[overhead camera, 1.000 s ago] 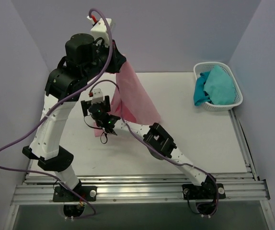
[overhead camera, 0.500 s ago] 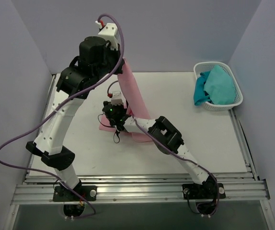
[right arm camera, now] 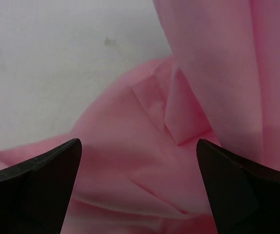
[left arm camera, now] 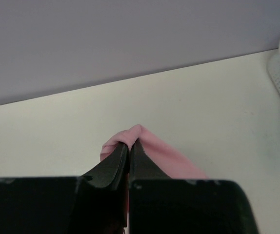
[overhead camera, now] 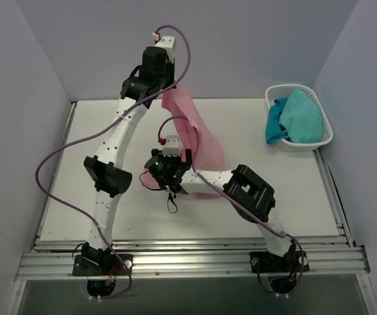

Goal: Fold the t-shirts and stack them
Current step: Flatten out the tshirt

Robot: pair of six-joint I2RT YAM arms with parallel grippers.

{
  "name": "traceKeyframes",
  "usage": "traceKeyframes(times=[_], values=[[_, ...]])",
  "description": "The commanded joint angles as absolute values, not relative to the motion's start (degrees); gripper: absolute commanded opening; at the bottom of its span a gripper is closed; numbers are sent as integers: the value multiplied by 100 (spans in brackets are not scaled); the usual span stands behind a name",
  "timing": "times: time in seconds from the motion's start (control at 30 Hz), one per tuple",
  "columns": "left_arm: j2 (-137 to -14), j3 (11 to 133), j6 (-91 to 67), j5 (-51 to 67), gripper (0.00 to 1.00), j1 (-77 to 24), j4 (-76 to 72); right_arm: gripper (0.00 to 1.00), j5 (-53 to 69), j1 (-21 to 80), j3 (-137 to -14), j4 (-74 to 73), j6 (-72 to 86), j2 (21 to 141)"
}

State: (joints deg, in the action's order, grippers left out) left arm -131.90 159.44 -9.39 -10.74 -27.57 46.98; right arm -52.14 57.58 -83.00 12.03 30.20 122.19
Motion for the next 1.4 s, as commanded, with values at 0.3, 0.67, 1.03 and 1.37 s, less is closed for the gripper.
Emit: traceKeyframes(times=[0.3, 0.67, 1.03, 1.37], values=[[-12349, 14994, -1301, -895, 2, -1846, 4017, 90, -3903, 5757, -7366, 730, 3832, 11901], [-12155, 14713, -747, -2275, 2, -1573, 3999, 89, -3384, 4677, -5037, -403, 4825, 9204], [-11621, 13740, -1835, -3744, 2, -1433, 4929, 92, -2741, 1934, -5210, -570, 3674, 7707], [-9651, 10091, -2320, -3024, 2, -1845, 3297, 97, -3472, 4566, -6187, -888, 4173, 7980]])
